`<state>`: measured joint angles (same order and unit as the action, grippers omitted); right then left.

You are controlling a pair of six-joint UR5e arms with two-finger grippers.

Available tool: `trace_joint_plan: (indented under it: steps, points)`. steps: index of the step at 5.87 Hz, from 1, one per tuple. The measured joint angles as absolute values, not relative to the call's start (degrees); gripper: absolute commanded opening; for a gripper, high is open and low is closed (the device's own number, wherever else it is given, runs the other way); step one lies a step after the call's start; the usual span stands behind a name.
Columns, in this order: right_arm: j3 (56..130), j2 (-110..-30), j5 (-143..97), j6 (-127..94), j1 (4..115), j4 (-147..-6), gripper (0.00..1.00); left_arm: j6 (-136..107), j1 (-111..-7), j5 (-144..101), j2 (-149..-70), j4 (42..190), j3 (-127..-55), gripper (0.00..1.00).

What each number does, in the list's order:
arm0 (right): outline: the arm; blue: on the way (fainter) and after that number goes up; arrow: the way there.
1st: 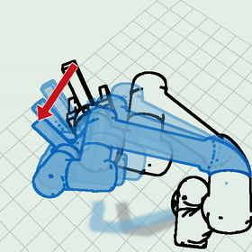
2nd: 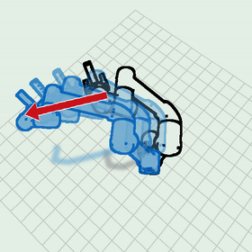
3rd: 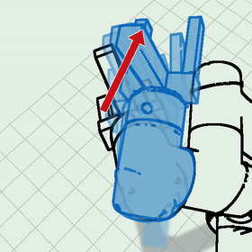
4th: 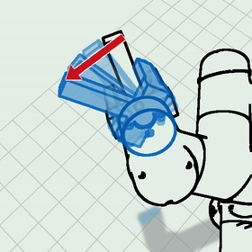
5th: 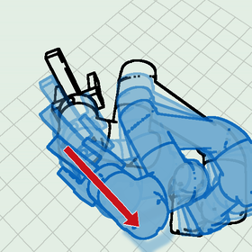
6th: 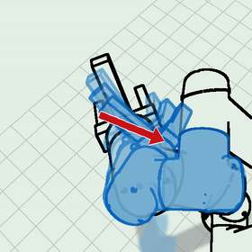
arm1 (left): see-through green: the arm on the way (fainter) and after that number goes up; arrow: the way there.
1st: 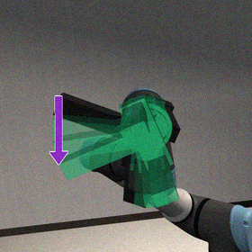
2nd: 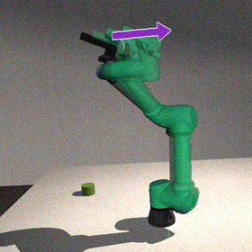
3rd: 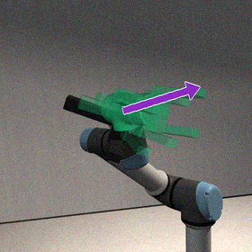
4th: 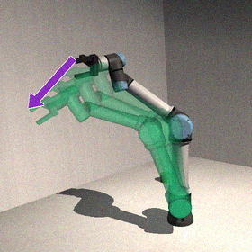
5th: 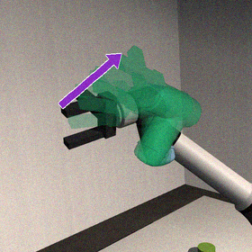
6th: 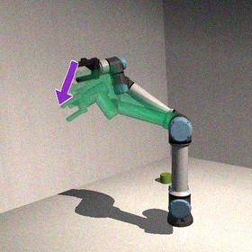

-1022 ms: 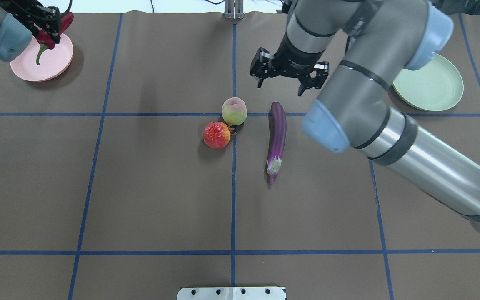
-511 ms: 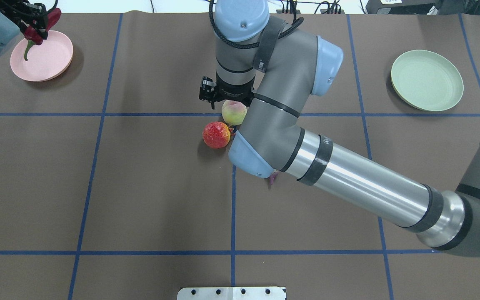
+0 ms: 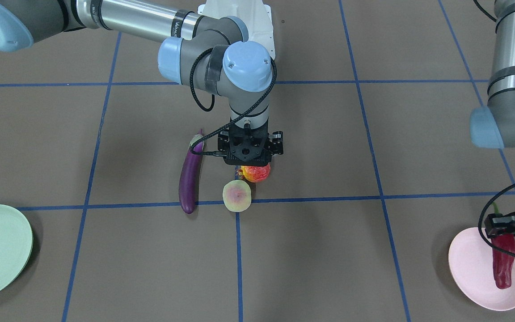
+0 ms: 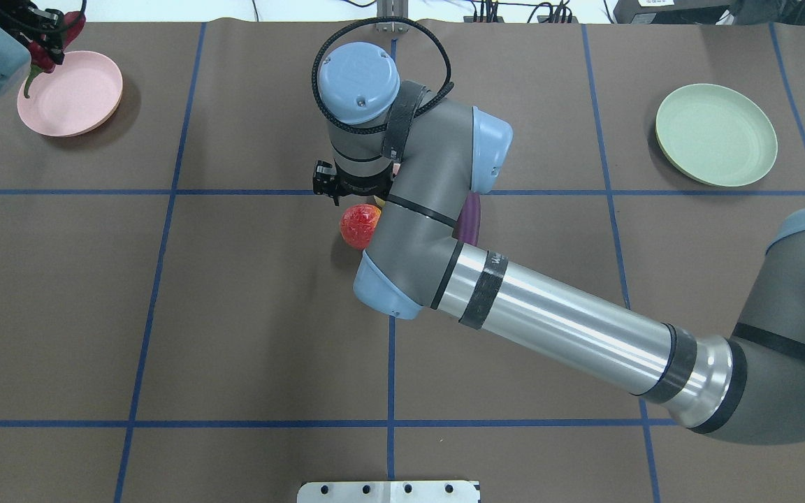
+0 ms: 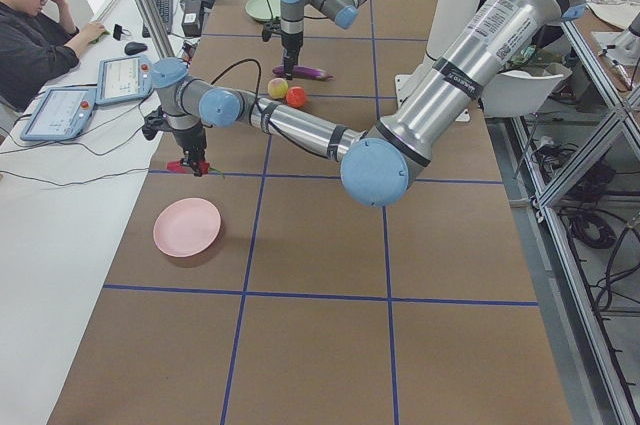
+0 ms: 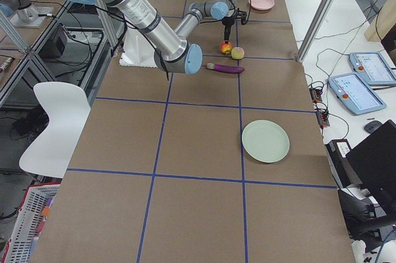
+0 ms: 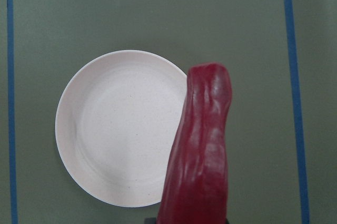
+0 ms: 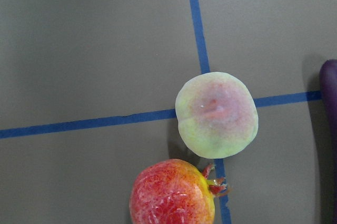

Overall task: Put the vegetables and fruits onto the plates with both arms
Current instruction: 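Lower chili onto pink plate while right gripper grasps the pomegranate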

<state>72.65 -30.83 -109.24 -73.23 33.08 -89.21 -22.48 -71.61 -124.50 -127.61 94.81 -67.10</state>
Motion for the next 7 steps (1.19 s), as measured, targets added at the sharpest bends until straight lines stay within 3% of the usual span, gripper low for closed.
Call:
trace_joint_plan:
  steps: [7]
  points:
    - [65.8, -29.82, -105.85, -72.45, 31.18, -82.53, 1.0, -21.97, -71.54, -122.88, -127.62, 95.71, -65.54, 0.0]
